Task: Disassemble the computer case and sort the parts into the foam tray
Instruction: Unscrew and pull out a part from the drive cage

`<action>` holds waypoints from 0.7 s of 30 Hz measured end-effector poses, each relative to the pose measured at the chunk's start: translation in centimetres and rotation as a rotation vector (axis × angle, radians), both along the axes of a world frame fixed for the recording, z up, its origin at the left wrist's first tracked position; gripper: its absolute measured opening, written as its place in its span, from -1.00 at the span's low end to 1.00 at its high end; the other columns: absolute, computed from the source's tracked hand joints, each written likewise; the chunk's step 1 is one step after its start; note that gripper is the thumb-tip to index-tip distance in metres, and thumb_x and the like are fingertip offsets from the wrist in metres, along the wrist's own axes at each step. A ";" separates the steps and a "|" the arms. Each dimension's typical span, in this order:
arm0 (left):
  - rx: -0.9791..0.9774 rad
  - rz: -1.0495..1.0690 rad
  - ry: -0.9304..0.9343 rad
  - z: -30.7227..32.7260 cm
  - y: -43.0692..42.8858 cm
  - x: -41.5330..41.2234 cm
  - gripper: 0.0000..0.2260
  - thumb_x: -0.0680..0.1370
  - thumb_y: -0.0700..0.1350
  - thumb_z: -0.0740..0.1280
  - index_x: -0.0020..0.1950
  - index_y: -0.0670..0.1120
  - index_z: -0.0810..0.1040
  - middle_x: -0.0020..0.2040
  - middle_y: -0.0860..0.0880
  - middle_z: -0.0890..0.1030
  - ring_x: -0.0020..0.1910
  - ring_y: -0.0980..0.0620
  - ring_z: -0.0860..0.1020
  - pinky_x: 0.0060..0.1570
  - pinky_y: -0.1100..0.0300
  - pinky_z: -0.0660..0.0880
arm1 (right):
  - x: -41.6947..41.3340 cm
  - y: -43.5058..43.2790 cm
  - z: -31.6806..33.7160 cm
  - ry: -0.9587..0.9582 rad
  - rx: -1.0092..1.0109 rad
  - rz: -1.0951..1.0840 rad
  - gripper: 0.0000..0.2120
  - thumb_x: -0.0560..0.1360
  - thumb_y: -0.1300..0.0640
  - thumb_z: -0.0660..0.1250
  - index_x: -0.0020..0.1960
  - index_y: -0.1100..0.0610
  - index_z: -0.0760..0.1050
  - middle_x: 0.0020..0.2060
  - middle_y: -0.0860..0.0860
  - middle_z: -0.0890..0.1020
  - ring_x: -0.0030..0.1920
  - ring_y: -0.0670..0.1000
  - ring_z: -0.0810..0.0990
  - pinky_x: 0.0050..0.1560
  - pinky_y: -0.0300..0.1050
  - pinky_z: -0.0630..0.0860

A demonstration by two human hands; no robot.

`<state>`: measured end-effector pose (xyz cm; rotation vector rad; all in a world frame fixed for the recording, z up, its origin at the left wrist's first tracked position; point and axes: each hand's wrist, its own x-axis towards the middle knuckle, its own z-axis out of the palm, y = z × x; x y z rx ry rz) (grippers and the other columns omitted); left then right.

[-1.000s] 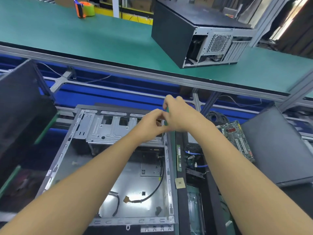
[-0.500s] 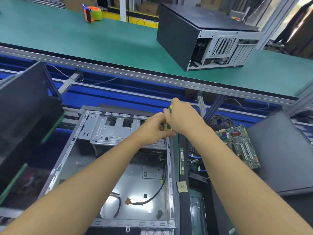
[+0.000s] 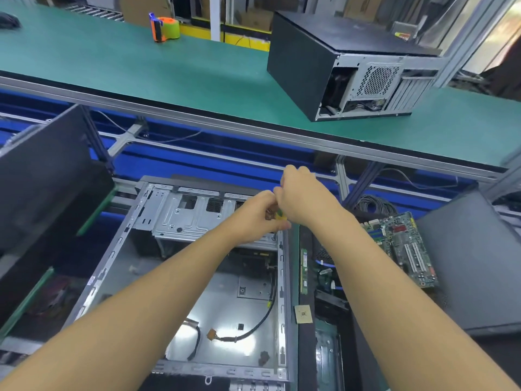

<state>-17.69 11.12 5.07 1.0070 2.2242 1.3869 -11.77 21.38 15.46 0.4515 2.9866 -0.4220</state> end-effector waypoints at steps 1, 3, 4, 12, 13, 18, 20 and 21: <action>0.037 -0.011 -0.026 0.0 -0.3 0.0 -0.82 0.53 -0.16 0.46 0.00 0.11 0.55 0.02 0.01 0.56 -0.13 0.02 0.55 -0.02 0.18 0.53 | 0.0 0.1 0.2 -0.021 -0.024 0.027 -0.80 0.63 0.15 0.21 0.24 0.14 0.35 0.21 0.12 0.38 0.13 0.19 0.43 0.00 0.10 0.45; 0.076 0.020 -0.070 -0.2 -1.0 0.0 -0.79 0.56 -0.20 0.42 -0.01 0.14 0.58 -0.01 0.14 0.62 -0.15 0.15 0.58 -0.14 0.39 0.48 | -0.1 0.2 0.6 -0.075 -0.088 0.065 -0.74 0.58 0.21 0.23 0.25 0.07 0.36 0.20 0.06 0.34 0.15 0.11 0.33 0.01 0.08 0.44; 0.075 0.045 -0.087 -0.3 -1.2 0.1 -0.82 0.56 -0.20 0.42 -0.05 0.11 0.58 -0.12 0.20 0.64 -0.24 0.25 0.56 -0.24 0.46 0.43 | -0.1 0.1 0.6 -0.089 -0.114 0.077 -0.72 0.57 0.19 0.23 0.26 0.06 0.37 0.20 0.05 0.34 0.16 0.10 0.30 0.01 0.06 0.43; 0.034 0.117 -0.049 0.0 -0.4 0.6 -0.75 0.51 -0.13 0.43 -0.10 0.23 0.48 -0.24 0.31 0.61 -0.24 0.35 0.56 -0.29 0.51 0.42 | 0.3 -1.4 -0.5 0.043 0.061 -0.134 -0.54 0.68 -0.16 0.08 0.38 0.17 0.23 0.25 0.20 0.43 -0.01 0.23 0.45 -0.14 0.06 0.31; 0.040 0.110 -0.048 0.0 -0.3 0.6 -0.75 0.50 -0.11 0.44 -0.09 0.25 0.49 -0.19 0.26 0.62 -0.20 0.30 0.57 -0.22 0.45 0.47 | 0.2 -1.4 -0.5 0.057 0.069 -0.114 -0.65 0.69 -0.05 0.11 0.33 0.18 0.25 0.22 0.20 0.44 -0.06 0.20 0.43 -0.16 0.04 0.31; 0.017 0.033 -0.046 0.1 -0.4 0.5 -0.92 0.52 -0.11 0.40 -0.01 0.00 0.56 -0.07 0.07 0.59 -0.12 -0.01 0.58 -0.08 0.12 0.56 | 0.1 -0.9 0.4 -0.060 -0.120 -0.005 -0.74 0.56 0.24 0.23 0.24 0.14 0.33 0.20 0.11 0.37 0.29 0.22 0.27 -0.06 0.03 0.33; 0.016 0.074 -0.062 -0.1 -0.7 0.5 -0.88 0.55 -0.18 0.39 -0.09 0.05 0.56 -0.17 0.19 0.63 -0.19 0.12 0.57 -0.23 0.38 0.47 | 0.4 -0.9 0.5 -0.053 -0.153 -0.020 -0.76 0.55 0.18 0.24 0.21 0.11 0.34 0.20 0.09 0.35 0.32 0.21 0.24 -0.06 0.03 0.32; -0.002 0.097 -0.054 -0.1 -0.7 0.6 -0.82 0.54 -0.19 0.38 -0.17 0.08 0.54 -0.29 0.25 0.61 -0.30 0.23 0.52 -0.34 0.46 0.39 | 0.5 -1.0 0.3 -0.032 -0.126 -0.030 -0.75 0.56 0.12 0.25 0.22 0.12 0.33 0.22 0.10 0.34 0.32 0.22 0.26 -0.06 0.03 0.32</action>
